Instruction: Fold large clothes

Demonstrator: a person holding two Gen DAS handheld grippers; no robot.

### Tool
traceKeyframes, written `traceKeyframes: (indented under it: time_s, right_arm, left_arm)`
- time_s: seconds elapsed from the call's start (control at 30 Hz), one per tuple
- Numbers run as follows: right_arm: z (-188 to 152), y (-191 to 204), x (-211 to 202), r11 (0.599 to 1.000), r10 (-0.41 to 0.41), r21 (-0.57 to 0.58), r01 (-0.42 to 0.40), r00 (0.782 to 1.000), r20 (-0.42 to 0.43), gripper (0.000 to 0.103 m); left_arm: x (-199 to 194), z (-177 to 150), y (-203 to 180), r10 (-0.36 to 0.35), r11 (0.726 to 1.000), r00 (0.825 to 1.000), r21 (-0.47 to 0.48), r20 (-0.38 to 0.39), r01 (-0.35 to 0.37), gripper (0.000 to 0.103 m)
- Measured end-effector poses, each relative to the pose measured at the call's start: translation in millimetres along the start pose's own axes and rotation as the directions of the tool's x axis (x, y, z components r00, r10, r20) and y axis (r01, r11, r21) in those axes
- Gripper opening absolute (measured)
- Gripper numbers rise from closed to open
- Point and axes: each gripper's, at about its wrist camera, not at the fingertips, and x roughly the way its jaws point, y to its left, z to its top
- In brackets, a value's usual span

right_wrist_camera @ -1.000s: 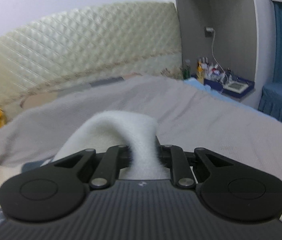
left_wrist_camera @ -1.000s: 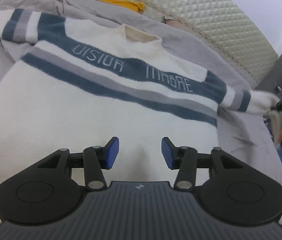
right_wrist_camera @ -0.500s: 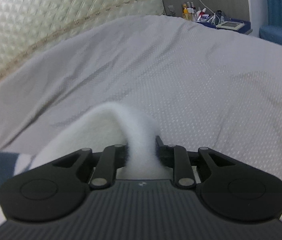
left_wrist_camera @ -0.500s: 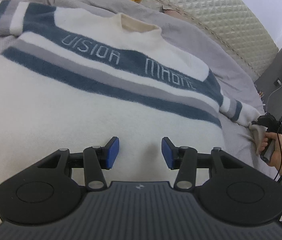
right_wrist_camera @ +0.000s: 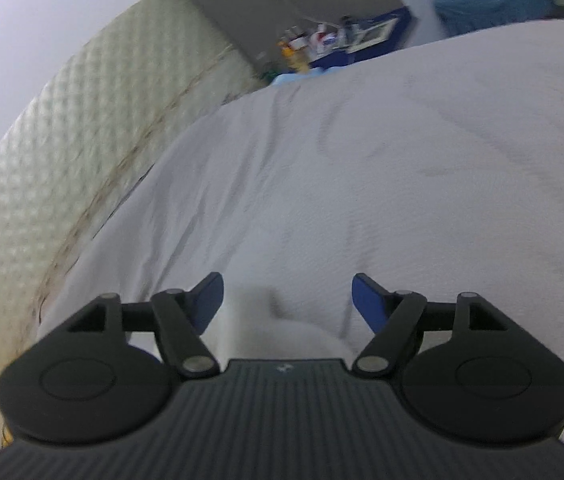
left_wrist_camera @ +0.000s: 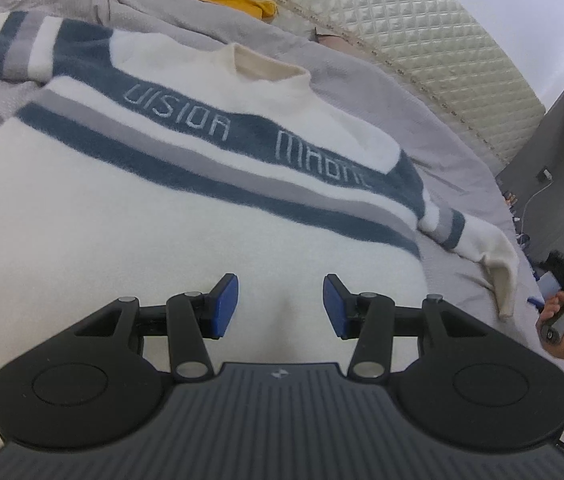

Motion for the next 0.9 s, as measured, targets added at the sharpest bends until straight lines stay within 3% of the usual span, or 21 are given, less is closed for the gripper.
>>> traceKeyframes:
  time_s: [0.17,0.3,0.4,0.5,0.63,0.73,0.83,0.9]
  right_arm:
    - [-8.5,-31.9,5.7,0.991,-0.090,0.089,0.098,0.992,-0.087,0.074]
    - [-17.9,-50.6,18.3,0.976,-0.060,0.198,0.091,0.986,-0.159,0.072]
    - [-20.8,-42.4,26.2,0.984,-0.062,0.154,0.090,0.982,-0.181,0.072]
    - [-28.6,-32.2,37.4,0.985,0.003,0.166,0.042,0.966,-0.259,0.067]
    - [-34.8,-20.8,38.7,0.989,-0.043,0.126,0.082,0.958,-0.284,0.062]
    - [-38.8,-27.4,33.6,0.964,-0.013,0.251,0.085,0.961,-0.276,0.062]
    - [-49.6,-40.3,28.2,0.906,0.065,0.419,0.050,0.965,-0.256,0.062]
    - [-54.8,-42.4,28.3,0.883,0.082,0.468,0.042,0.967,-0.241,0.060]
  left_arm:
    - [0.0,-0.2,-1.2,-0.003,1.000,1.000,-0.010,0.004,0.003,0.053]
    - [4.8,0.1,1.3,-0.004,1.000,1.000,-0.026,-0.004,0.004,0.053]
    - [8.0,0.0,5.2,-0.008,0.999,1.000,-0.043,-0.011,0.007,0.053]
    - [10.5,0.1,6.5,-0.008,0.999,1.000,-0.052,-0.012,0.007,0.053]
    - [12.6,0.6,7.3,-0.030,0.996,0.999,-0.079,-0.014,0.029,0.053]
    - [13.9,0.8,7.6,-0.030,0.996,0.999,-0.081,-0.018,0.028,0.053]
    - [16.4,1.2,6.9,-0.031,0.996,0.999,-0.086,-0.021,0.029,0.053]
    - [16.3,1.0,6.9,-0.033,0.996,0.999,-0.084,-0.020,0.031,0.053]
